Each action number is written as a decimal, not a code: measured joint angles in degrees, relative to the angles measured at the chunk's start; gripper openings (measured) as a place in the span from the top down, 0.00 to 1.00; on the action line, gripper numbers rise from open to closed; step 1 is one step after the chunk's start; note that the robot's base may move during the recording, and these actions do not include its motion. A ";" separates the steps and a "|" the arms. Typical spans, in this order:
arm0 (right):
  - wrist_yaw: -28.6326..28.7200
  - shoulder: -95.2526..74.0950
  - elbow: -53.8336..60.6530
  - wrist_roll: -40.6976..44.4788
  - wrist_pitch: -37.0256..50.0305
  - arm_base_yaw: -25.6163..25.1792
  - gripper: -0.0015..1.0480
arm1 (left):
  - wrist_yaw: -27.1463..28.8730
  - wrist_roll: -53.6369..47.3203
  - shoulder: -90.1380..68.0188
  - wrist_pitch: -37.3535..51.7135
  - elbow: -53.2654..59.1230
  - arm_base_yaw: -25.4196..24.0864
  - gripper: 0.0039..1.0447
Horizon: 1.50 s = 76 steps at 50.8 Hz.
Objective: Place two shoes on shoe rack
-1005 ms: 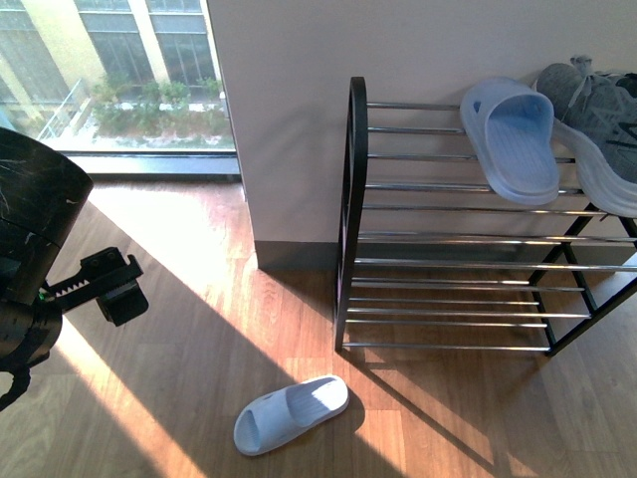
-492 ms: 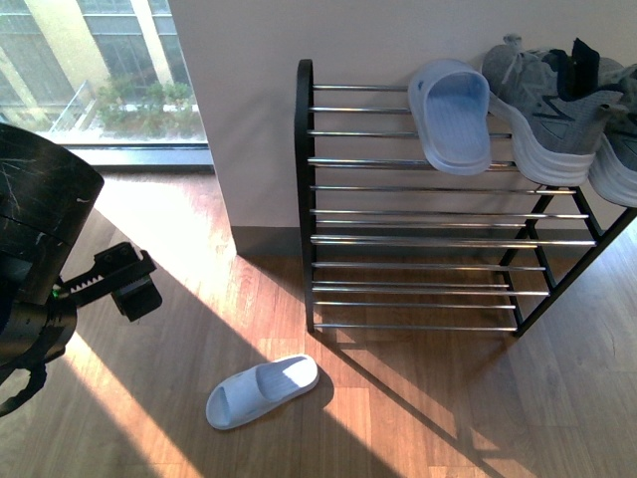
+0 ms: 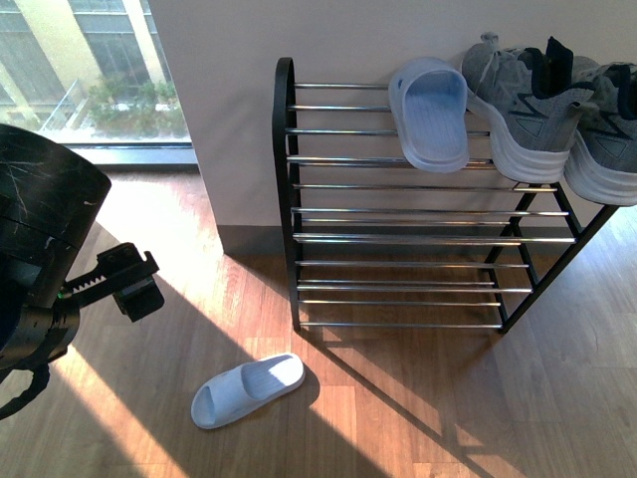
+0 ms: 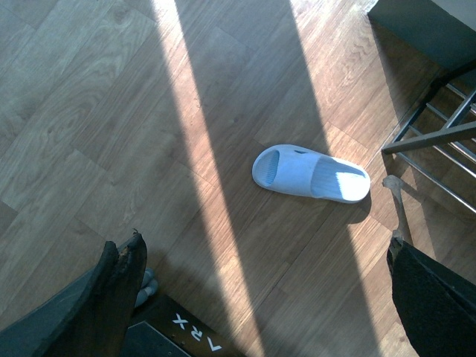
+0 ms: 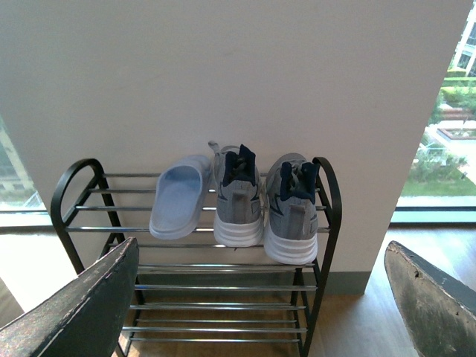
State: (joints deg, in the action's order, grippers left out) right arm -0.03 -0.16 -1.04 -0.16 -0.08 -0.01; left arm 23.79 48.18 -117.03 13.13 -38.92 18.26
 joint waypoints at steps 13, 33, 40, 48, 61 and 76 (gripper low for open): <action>0.00 0.00 0.00 0.00 0.00 0.00 0.09 | 0.00 -0.07 0.00 0.00 0.00 0.04 0.09; 0.00 0.00 0.00 0.02 0.00 0.00 0.09 | 0.02 -0.09 0.00 0.02 -0.02 0.04 0.09; 0.00 0.00 0.00 0.02 0.00 0.00 0.09 | 0.00 -0.11 0.00 0.00 -0.02 0.04 0.09; 0.02 0.00 0.00 0.00 0.00 0.00 0.09 | -0.02 -0.13 0.00 0.00 -0.02 0.04 0.09; 0.02 0.00 0.00 0.00 0.00 0.00 0.09 | 0.00 -0.13 0.00 0.02 -0.02 0.04 0.09; 0.00 0.00 0.00 0.00 0.00 0.00 0.09 | -0.02 -0.13 -0.13 0.00 0.00 0.04 0.09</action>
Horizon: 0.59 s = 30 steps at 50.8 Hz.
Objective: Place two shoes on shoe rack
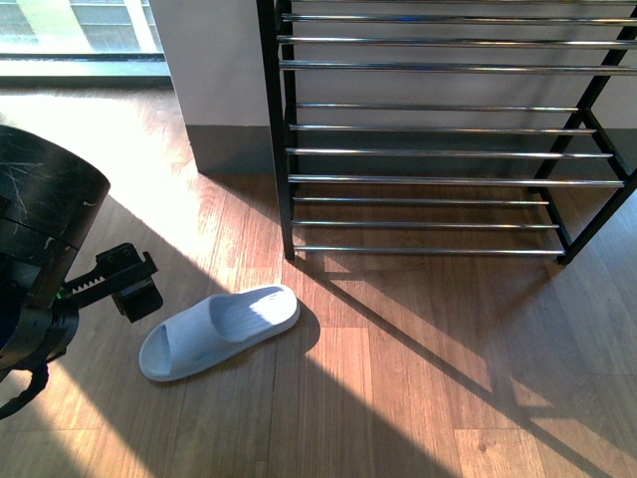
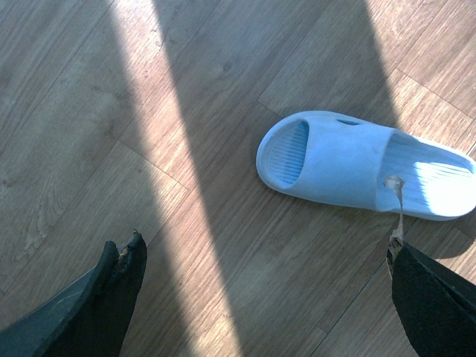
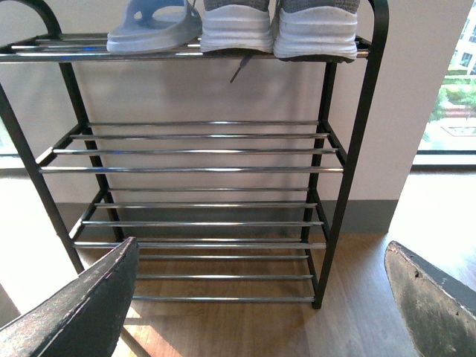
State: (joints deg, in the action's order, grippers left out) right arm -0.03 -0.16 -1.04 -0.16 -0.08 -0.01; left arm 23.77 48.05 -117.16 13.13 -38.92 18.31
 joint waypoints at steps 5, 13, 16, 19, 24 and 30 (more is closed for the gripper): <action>0.00 0.00 0.00 0.00 0.00 0.00 0.09 | 0.00 0.00 0.00 0.00 0.00 0.00 0.09; 0.02 0.00 0.00 0.00 0.00 0.00 0.09 | -1.20 1.44 -0.31 -1.05 -0.57 0.00 0.09; 0.00 0.00 0.00 0.00 0.00 0.00 0.09 | -2.25 2.89 -1.36 -1.90 -1.81 0.00 0.09; 0.00 0.00 0.00 0.00 0.00 0.00 0.09 | -3.19 3.74 -3.58 -2.43 -4.13 0.00 0.09; 0.00 0.00 0.00 0.00 0.00 0.00 0.09 | -5.84 5.51 -9.94 -3.67 -10.49 -0.04 0.09; 0.00 0.00 0.00 0.00 0.00 0.00 0.09 | -7.82 7.13 -15.26 -4.66 -15.74 -0.04 0.09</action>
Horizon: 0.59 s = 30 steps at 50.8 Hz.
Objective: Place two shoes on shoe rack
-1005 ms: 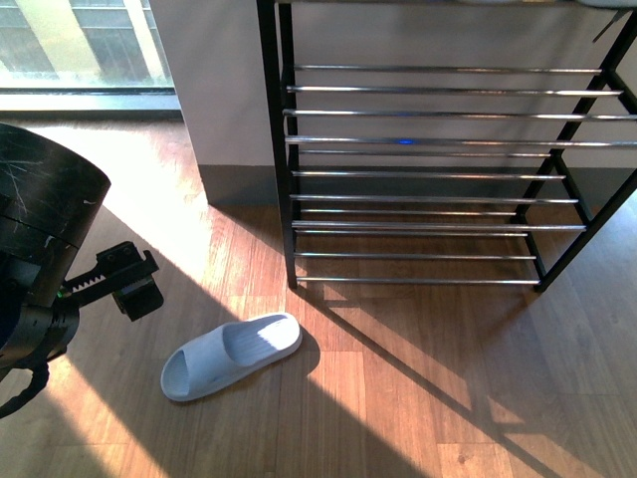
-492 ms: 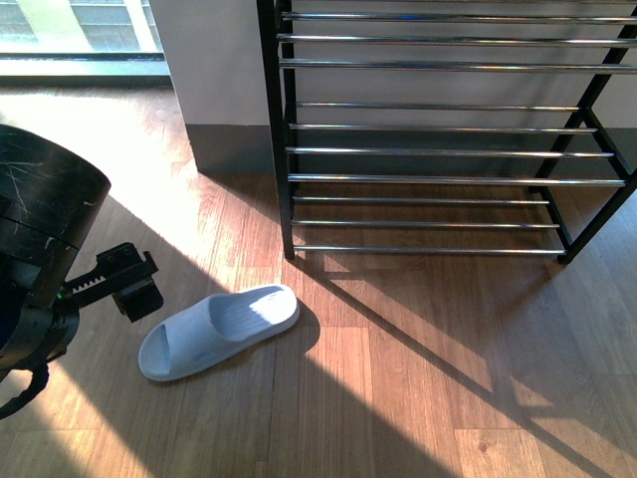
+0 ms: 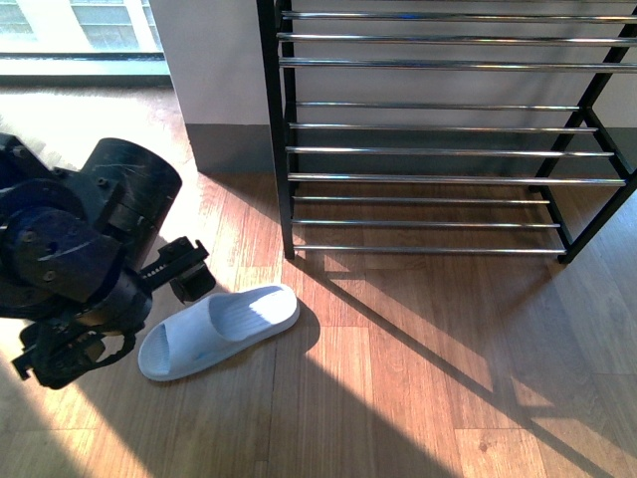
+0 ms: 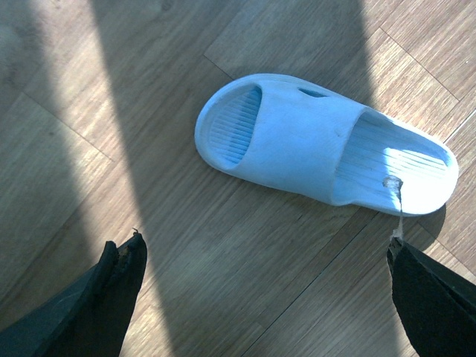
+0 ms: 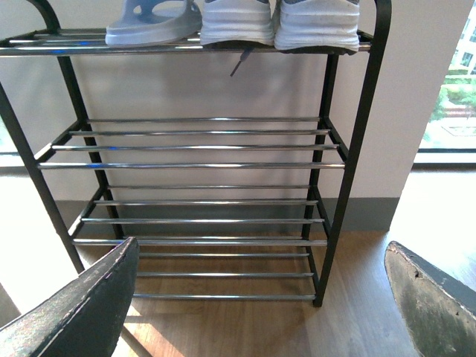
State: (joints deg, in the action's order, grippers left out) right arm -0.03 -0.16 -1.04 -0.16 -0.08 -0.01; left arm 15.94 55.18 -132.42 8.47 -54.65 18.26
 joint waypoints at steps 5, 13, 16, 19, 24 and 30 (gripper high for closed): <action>0.00 0.00 0.00 0.00 0.00 0.00 0.09 | -1.16 1.25 -4.66 -1.18 -4.46 0.02 0.09; 0.00 0.00 0.00 0.00 0.00 0.00 0.09 | -2.67 3.43 -11.50 -3.26 -11.39 0.26 0.09; 0.00 0.00 0.00 0.00 0.00 0.00 0.09 | -2.93 3.91 -13.73 -4.35 -14.05 0.46 0.09; 0.00 0.00 0.00 0.00 0.00 0.00 0.09 | -3.26 4.31 -15.76 -5.53 -16.61 0.68 0.09; 0.00 0.00 0.00 0.00 0.00 0.00 0.09 | -3.13 5.03 -18.51 -7.93 -20.39 1.01 0.09; 0.00 0.00 0.00 0.00 0.00 0.00 0.09 | -1.33 5.55 -22.43 -12.41 -25.62 1.22 0.09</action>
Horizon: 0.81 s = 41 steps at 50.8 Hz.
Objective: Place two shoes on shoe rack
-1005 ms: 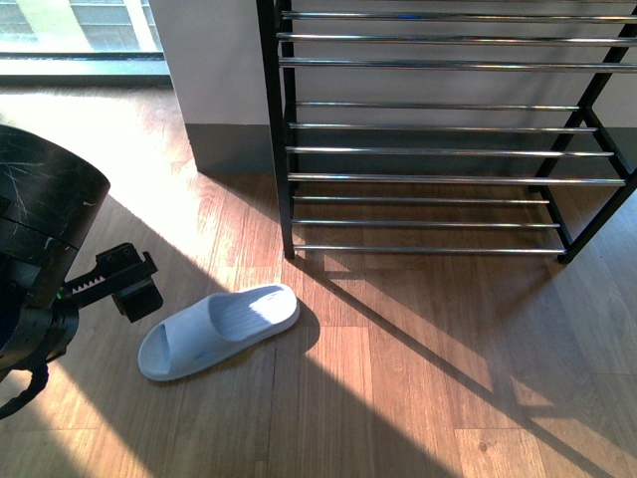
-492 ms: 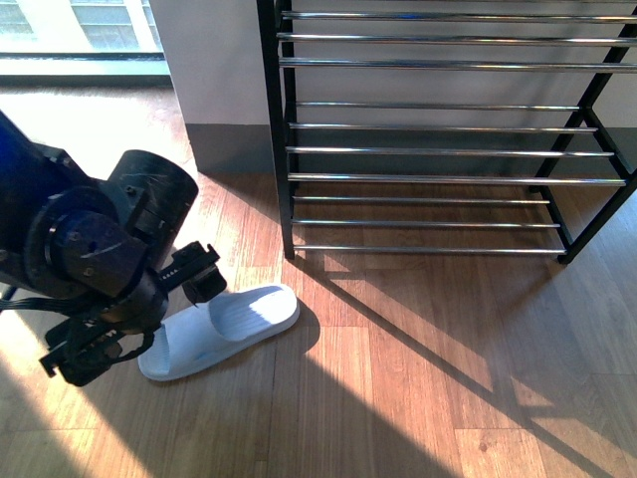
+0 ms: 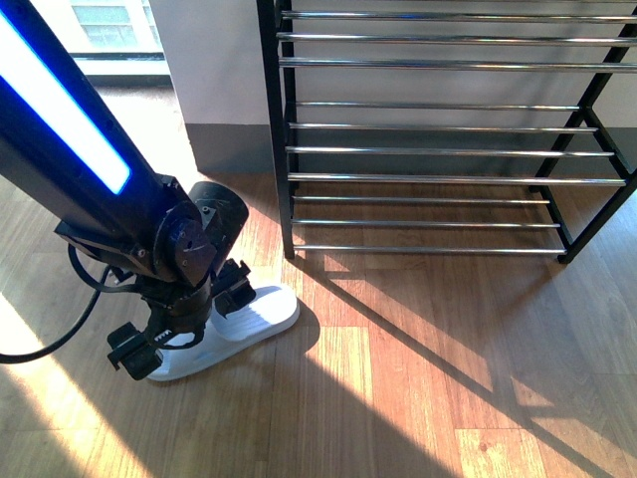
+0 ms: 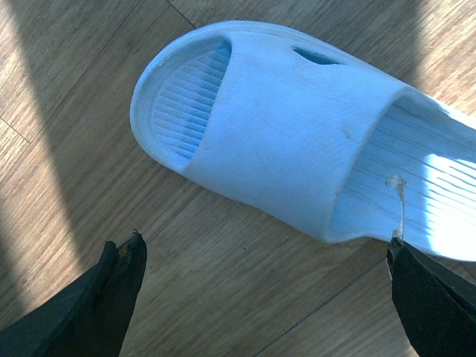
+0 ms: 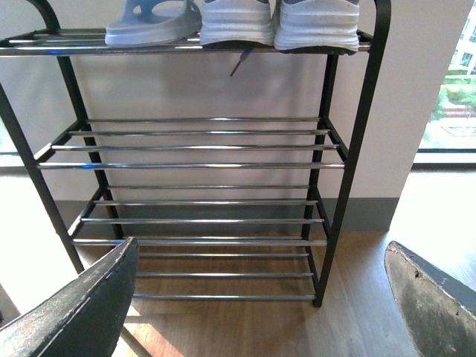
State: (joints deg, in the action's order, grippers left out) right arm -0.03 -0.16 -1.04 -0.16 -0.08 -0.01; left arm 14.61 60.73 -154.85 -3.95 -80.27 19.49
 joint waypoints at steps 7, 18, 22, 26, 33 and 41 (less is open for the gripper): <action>0.02 0.00 0.00 0.00 0.00 0.00 0.09 | 1.60 -0.04 -4.04 -3.02 -4.90 -0.04 0.09; 0.02 0.00 0.00 0.00 0.00 0.00 0.09 | 2.78 -2.27 -12.50 -8.61 -17.22 -0.92 0.09; 0.00 0.00 0.00 0.00 0.00 0.00 0.09 | 2.78 -2.80 -15.26 -11.15 -21.44 -1.33 0.09; 0.00 0.00 0.00 0.00 0.00 0.00 0.09 | 3.19 -3.52 -18.47 -14.27 -26.69 -1.68 0.20; 0.02 0.00 0.00 0.00 0.00 0.00 0.09 | 4.70 -4.61 -20.22 -15.10 -29.20 -1.79 0.48; 0.00 0.00 0.00 0.00 0.00 0.00 0.09 | 6.95 -8.33 -20.87 -14.91 -31.32 -2.01 0.69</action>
State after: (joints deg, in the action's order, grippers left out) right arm -0.03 -0.16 -1.04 -0.16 -0.08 -0.01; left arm 21.56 52.40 -175.72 -18.85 -111.59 17.47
